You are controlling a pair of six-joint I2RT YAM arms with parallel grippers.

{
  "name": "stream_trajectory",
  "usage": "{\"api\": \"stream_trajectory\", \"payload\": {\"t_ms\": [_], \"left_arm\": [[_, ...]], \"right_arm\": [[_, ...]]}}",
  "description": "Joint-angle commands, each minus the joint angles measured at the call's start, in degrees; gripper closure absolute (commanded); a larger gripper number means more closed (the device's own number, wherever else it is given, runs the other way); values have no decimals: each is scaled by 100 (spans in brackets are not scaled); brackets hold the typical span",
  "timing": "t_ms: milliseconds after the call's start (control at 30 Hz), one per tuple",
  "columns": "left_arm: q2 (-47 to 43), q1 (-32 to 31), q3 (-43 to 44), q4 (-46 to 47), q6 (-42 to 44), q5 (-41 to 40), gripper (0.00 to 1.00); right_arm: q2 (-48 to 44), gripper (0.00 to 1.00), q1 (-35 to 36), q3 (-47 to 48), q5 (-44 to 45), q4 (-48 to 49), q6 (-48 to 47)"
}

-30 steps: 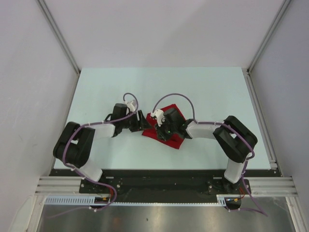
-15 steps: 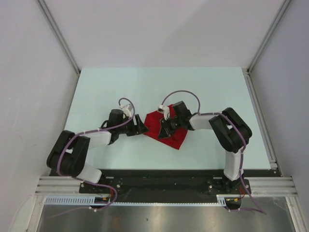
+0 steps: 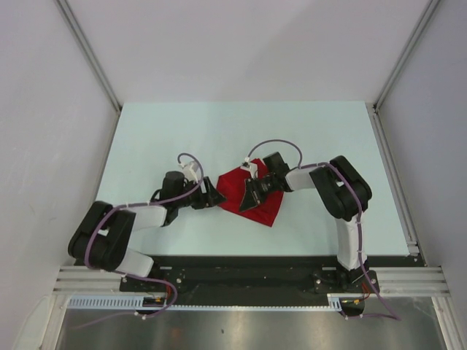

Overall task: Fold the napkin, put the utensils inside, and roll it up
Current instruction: Roll the napkin with the utensil

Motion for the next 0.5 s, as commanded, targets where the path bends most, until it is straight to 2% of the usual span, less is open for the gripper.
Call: {"api": "stream_trajectory", "payload": {"t_ms": [0, 200, 467], "left_arm": [[-755, -221, -192, -34, 286, -450, 22], [-1362, -634, -53, -612, 444, -160, 20], [-581, -820, 580, -1299, 366, 200, 21]], "right_arm": [[460, 88, -144, 44, 158, -780, 240], [715, 88, -329, 202, 211, -824, 521], [892, 88, -408, 211, 264, -710, 654]]}}
